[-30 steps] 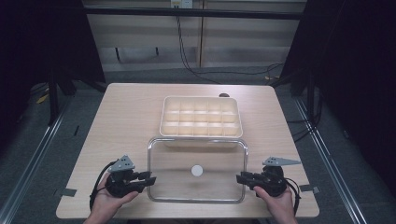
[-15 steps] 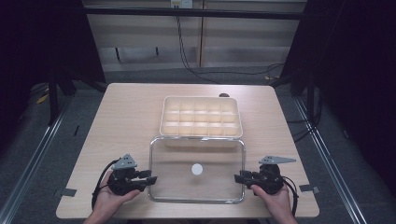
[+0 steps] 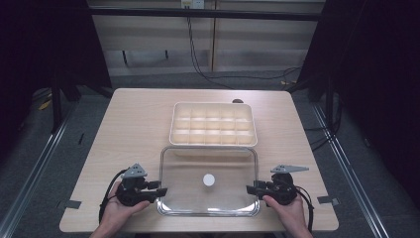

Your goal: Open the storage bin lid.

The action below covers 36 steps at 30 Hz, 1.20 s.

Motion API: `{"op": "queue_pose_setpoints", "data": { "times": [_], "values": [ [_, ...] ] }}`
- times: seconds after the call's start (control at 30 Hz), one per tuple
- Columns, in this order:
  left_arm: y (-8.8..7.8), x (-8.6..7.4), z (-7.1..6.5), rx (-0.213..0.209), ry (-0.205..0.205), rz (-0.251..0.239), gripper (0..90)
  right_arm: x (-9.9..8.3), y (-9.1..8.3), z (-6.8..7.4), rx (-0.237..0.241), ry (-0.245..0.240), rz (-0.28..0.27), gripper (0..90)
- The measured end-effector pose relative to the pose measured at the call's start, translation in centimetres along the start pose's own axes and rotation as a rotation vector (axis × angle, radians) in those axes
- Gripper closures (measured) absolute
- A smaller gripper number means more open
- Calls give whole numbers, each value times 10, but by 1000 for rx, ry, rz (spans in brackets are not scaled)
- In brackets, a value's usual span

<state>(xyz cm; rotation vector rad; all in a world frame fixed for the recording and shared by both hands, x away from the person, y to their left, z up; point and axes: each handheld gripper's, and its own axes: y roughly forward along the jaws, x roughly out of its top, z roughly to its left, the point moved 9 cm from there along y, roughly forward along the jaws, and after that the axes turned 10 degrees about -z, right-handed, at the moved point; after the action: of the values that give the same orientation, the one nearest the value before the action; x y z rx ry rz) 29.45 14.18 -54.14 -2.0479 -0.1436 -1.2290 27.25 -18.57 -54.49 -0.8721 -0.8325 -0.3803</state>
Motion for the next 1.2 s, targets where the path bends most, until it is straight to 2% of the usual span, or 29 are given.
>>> {"op": "queue_pose_setpoints", "data": {
  "times": [0.1,0.23,0.33,0.4,0.53,0.73,0.87,1.03,1.13,1.17,1.2],
  "values": [
    [1,-2,2,-9,-26,7,579,-3,2,0,-1,14,13,531],
    [1,-3,2,-23,-20,23,579,-3,4,-1,-9,10,19,517],
    [4,-4,3,-34,-15,37,559,-5,5,-2,-33,2,31,491],
    [7,-6,1,-63,-11,42,555,-6,6,-4,-52,-5,38,457],
    [9,-6,2,-29,2,57,544,-8,7,-7,-64,2,48,444],
    [11,-8,4,-38,-19,68,527,-9,8,-7,-82,-5,60,428],
    [13,-9,4,-35,-38,72,520,-8,9,-9,-94,-10,46,436],
    [16,-7,6,-41,-35,82,511,-7,8,-12,-99,15,35,395],
    [16,-5,5,-32,-26,73,510,-7,8,-13,-106,13,34,388],
    [13,-1,7,-18,-22,44,505,-4,6,-16,-129,1,9,383],
    [13,-1,7,-18,-22,44,511,-4,6,-16,-129,1,9,383]
  ]
}}
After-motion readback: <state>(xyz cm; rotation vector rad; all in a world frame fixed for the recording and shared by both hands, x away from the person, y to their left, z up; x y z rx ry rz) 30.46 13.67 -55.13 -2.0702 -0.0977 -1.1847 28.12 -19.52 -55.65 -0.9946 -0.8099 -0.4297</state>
